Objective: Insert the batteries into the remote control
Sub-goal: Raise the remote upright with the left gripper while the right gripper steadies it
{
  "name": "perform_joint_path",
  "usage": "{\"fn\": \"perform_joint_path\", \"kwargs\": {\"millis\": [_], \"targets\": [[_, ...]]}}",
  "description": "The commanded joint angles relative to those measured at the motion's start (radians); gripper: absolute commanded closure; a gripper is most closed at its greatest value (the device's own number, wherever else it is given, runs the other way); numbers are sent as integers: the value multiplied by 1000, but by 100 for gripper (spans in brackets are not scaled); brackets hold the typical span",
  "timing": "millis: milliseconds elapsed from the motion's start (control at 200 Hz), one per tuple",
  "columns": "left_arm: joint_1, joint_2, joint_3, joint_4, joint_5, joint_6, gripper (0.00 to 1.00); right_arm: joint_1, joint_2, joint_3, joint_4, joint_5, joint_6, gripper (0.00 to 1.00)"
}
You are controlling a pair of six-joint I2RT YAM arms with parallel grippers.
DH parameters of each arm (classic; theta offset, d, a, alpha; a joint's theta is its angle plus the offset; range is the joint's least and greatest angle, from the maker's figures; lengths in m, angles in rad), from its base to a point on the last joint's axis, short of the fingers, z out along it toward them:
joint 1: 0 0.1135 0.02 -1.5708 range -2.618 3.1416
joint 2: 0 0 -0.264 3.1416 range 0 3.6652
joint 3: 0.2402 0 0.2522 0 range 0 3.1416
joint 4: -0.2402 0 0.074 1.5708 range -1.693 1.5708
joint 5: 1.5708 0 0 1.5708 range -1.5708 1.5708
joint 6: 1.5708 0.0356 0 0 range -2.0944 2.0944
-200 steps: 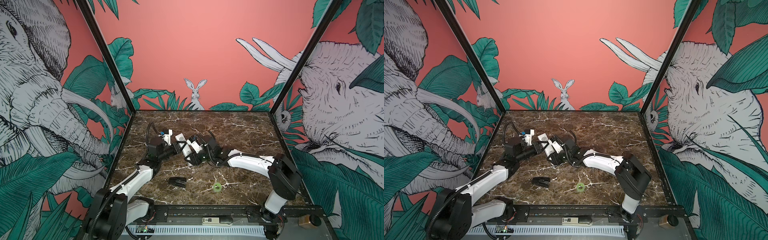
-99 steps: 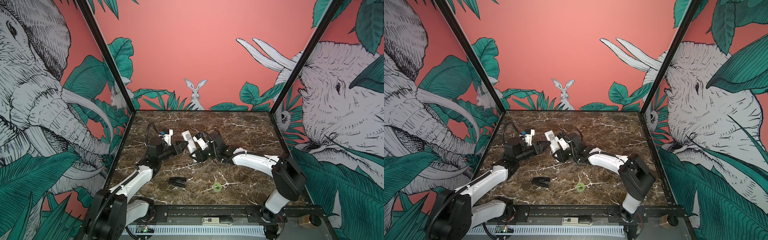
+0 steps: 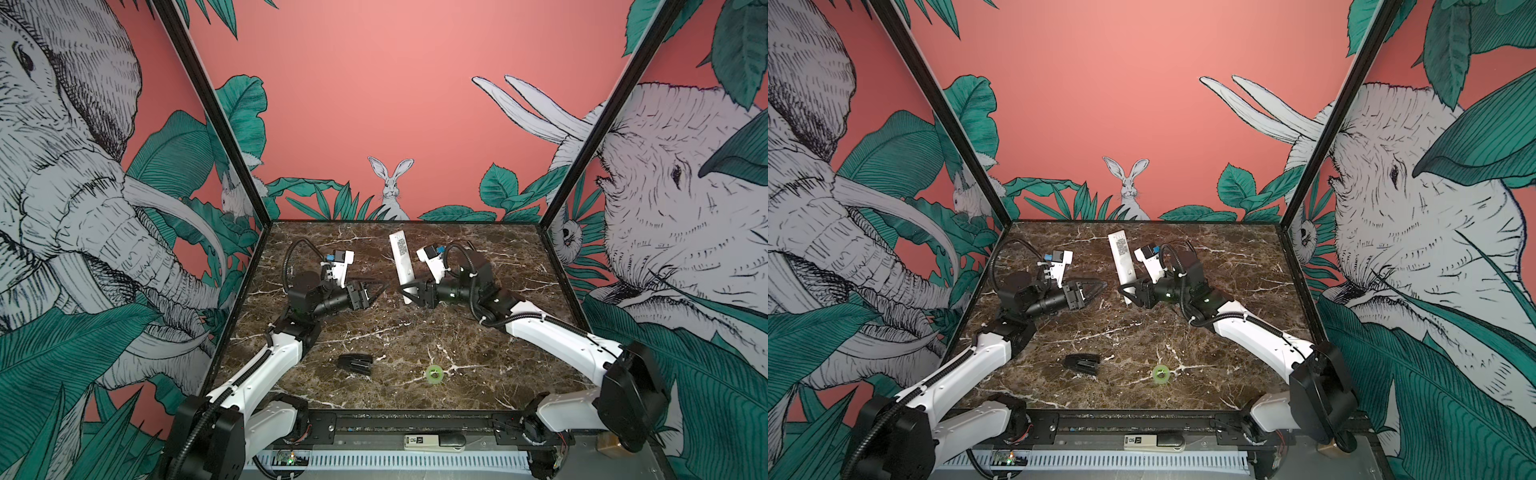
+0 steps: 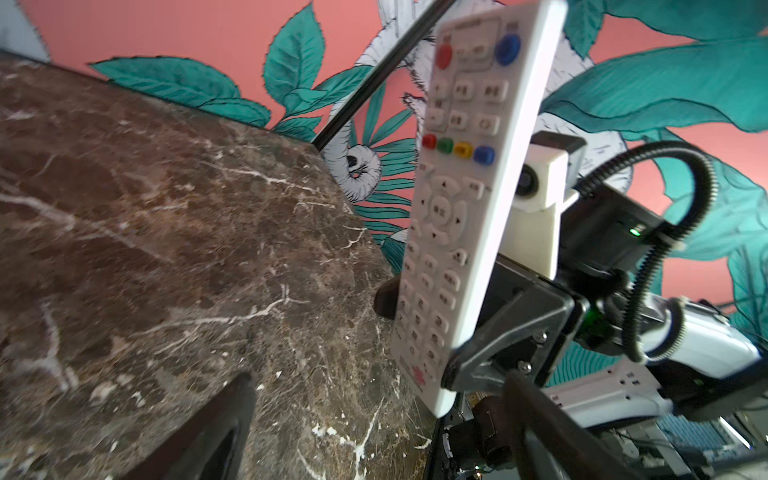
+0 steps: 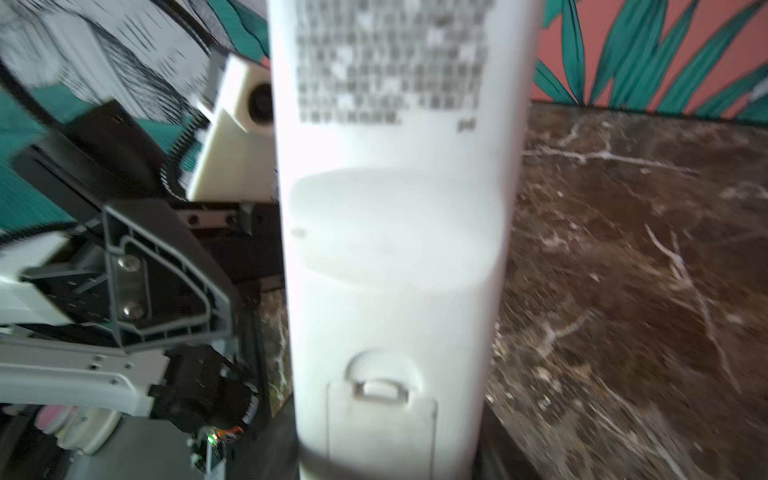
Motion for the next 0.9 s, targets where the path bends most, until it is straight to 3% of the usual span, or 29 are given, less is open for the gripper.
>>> {"fn": "perform_joint_path", "kwargs": {"millis": [0,120,445,645,895], "targets": [[-42,-55,45,56,66,59,2,-2,8,-16,346,-184,151,84],[-60,-77,57,64,76,78,2,-1,23,-26,487,-252,223,84],[-60,-104,98,53,79,101,4,11,9,-38,510,-331,226,83],[-60,-103,139,52,80,113,10,21,47,-45,653,-367,323,83],[-60,-77,163,93,93,91,10,38,69,-35,688,-404,343,82]]}}
